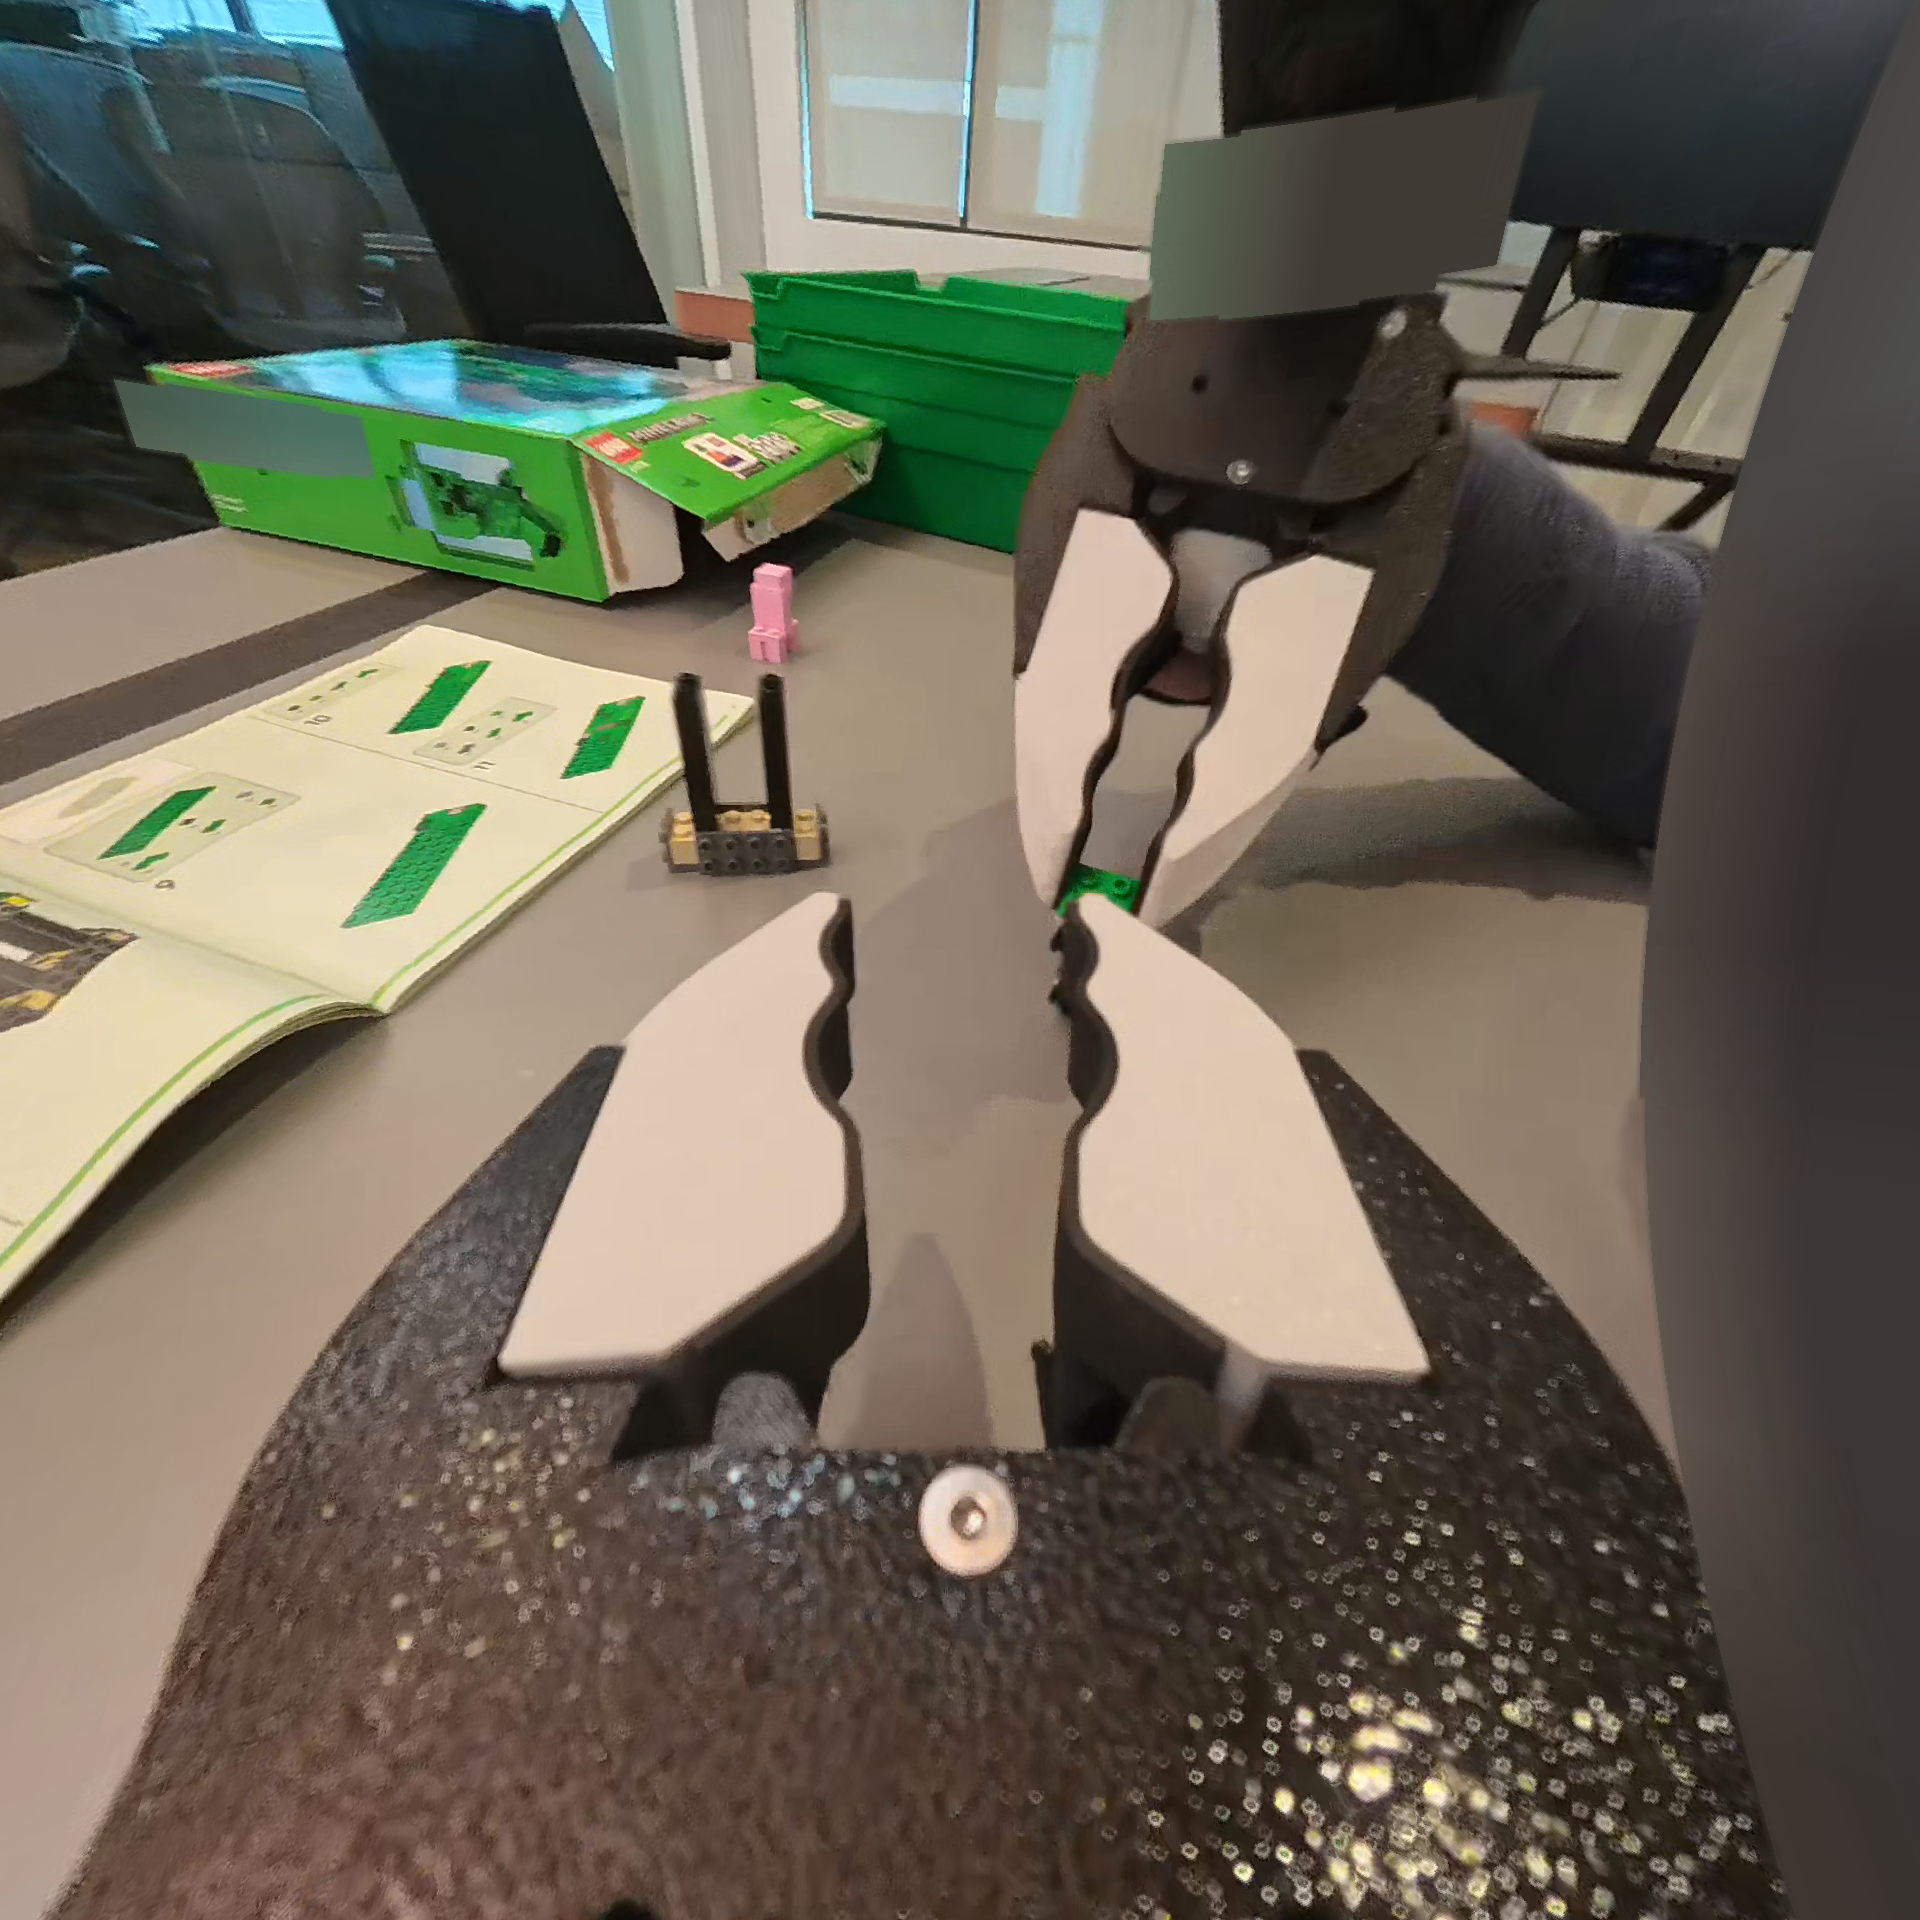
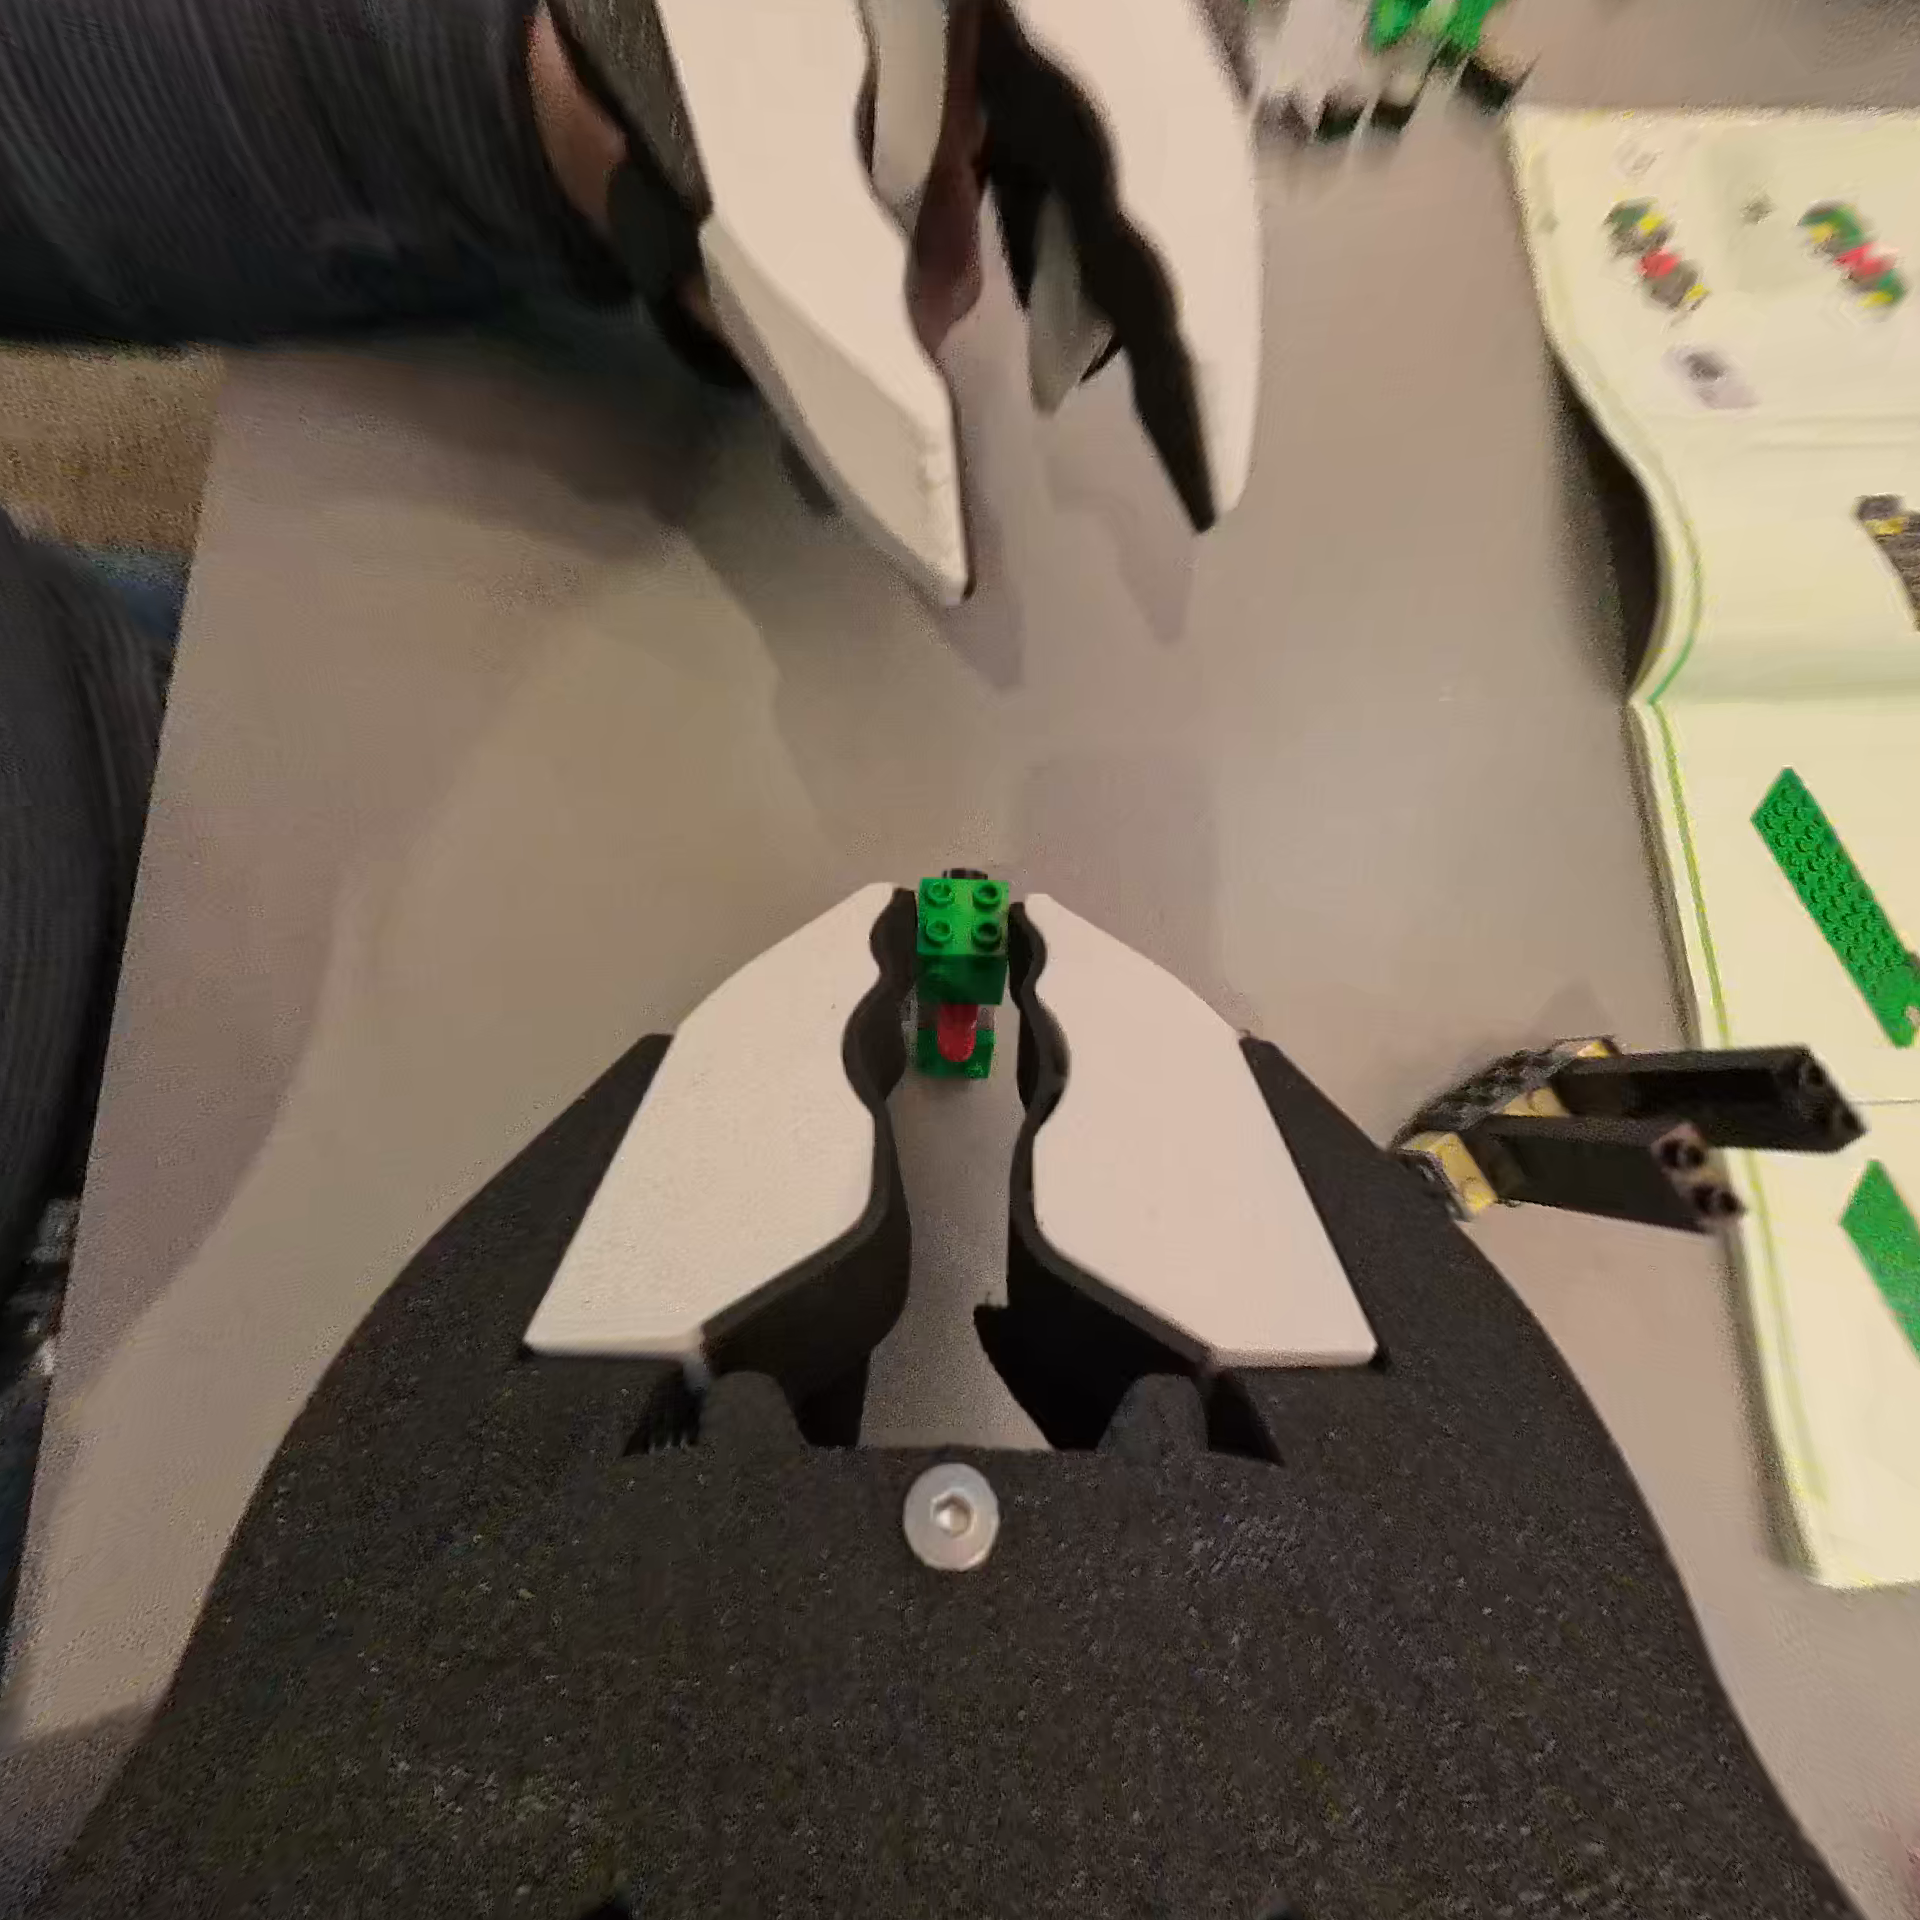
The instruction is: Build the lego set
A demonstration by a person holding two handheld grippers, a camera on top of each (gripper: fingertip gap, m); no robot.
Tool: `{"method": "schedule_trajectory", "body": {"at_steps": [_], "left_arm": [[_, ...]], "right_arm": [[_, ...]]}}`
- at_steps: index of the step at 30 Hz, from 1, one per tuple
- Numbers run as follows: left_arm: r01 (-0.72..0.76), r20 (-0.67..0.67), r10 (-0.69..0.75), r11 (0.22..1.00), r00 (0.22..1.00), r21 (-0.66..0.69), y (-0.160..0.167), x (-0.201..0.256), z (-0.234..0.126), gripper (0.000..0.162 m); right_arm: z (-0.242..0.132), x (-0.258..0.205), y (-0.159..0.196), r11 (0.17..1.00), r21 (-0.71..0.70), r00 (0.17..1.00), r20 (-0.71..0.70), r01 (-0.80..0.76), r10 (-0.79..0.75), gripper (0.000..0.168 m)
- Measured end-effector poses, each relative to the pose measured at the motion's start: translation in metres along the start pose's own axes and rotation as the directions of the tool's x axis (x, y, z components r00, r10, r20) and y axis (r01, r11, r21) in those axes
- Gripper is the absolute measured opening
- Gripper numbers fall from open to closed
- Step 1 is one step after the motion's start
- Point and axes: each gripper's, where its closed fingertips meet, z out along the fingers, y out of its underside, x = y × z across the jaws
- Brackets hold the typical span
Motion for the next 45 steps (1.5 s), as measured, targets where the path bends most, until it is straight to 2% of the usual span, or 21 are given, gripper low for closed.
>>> {"method": "schedule_trajectory", "body": {"at_steps": [3, 7, 12, 19, 27, 37, 40, 42, 43, 45], "left_arm": [[0.021, 0.039, -0.023, 0.999, 0.999, 0.043, -0.007, -0.007, -0.006, 0.038], [0.025, 0.099, -0.033, 0.997, 0.995, 0.08, -0.012, -0.016, -0.014, 0.038], [0.029, 0.188, -0.049, 0.993, 0.981, 0.111, -0.014, -0.028, -0.022, 0.038], [0.024, 0.266, -0.049, 0.995, 0.963, 0.1, -0.014, -0.038, -0.026, 0.036], [0.017, 0.291, -0.044, 0.995, 0.956, 0.096, -0.014, -0.039, -0.028, 0.034], [0.015, 0.308, -0.048, 0.994, 0.95, 0.109, -0.018, -0.041, -0.031, 0.034], [0.023, 0.31, -0.061, 0.992, 0.949, 0.124, -0.02, -0.042, -0.033, 0.034], [0.025, 0.324, -0.068, 0.991, 0.944, 0.135, -0.021, -0.044, -0.036, 0.034], [0.025, 0.337, -0.072, 0.99, 0.939, 0.141, -0.021, -0.046, -0.038, 0.034], [0.025, 0.362, -0.081, 0.987, 0.929, 0.159, -0.023, -0.05, -0.042, 0.033]], "right_arm": [[0.006, 0.003, 0.0, 0.983, -0.181, 0.998, 0.055, 0.04, -0.031, 0.016], [0.014, 0.008, -0.005, 0.962, -0.261, 0.997, 0.048, 0.078, -0.067, 0.026], [-0.008, 0.009, 0.01, 0.978, -0.189, 0.996, -0.036, -0.088, 0.082, 0.026], [0.015, 0.014, 0.0, 0.953, -0.159, 0.961, -0.141, -0.259, 0.238, 0.017], [0.034, 0.015, 0.004, 0.902, -0.35, 0.963, -0.174, -0.254, 0.204, 0.016], [0.044, 0.014, 0.012, 0.849, -0.479, 0.974, -0.146, -0.224, 0.175, 0.008], [0.044, 0.015, 0.011, 0.856, -0.473, 0.977, -0.14, -0.207, 0.159, 0.007], [0.039, 0.021, 0.005, 0.888, -0.41, 0.974, -0.166, -0.209, 0.153, 0.007], [0.035, 0.024, -0.003, 0.915, -0.336, 0.97, -0.172, -0.223, 0.173, 0.007], [0.02, 0.031, -0.027, 0.955, -0.097, 0.953, -0.145, -0.28, 0.264, 0.007]]}}
